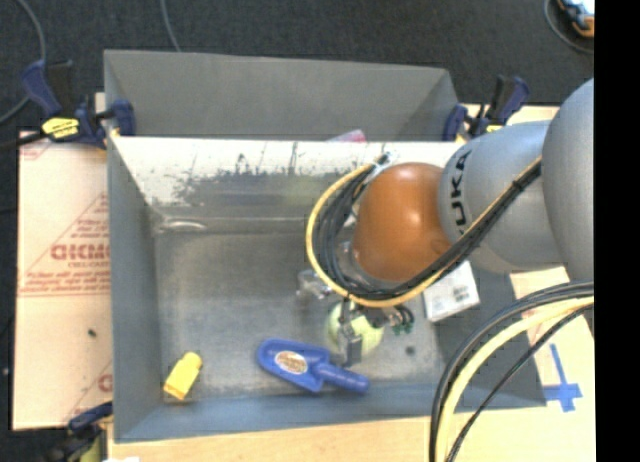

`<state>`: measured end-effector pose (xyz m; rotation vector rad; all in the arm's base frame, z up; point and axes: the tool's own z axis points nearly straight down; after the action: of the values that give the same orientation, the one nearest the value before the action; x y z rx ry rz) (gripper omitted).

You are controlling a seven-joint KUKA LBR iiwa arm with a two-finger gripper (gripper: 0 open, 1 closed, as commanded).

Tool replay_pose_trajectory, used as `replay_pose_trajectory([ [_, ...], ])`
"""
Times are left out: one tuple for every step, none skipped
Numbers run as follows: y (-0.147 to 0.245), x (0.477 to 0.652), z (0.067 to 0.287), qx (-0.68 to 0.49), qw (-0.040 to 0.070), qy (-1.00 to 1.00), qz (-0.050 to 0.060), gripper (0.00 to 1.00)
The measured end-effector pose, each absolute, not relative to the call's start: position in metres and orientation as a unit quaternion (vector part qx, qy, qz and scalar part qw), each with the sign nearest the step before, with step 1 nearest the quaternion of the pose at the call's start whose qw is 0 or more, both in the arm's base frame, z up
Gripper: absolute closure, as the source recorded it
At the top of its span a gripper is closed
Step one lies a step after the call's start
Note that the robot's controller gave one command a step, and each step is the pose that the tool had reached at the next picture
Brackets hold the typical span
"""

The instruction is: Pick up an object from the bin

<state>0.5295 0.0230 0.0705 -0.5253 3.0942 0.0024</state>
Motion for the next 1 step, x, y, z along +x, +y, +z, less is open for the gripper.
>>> replay_pose_trajectory([
  [0.023, 0.5295, 0.0705, -0.167, 0.002, 0.986, 0.001, 0.0],
])
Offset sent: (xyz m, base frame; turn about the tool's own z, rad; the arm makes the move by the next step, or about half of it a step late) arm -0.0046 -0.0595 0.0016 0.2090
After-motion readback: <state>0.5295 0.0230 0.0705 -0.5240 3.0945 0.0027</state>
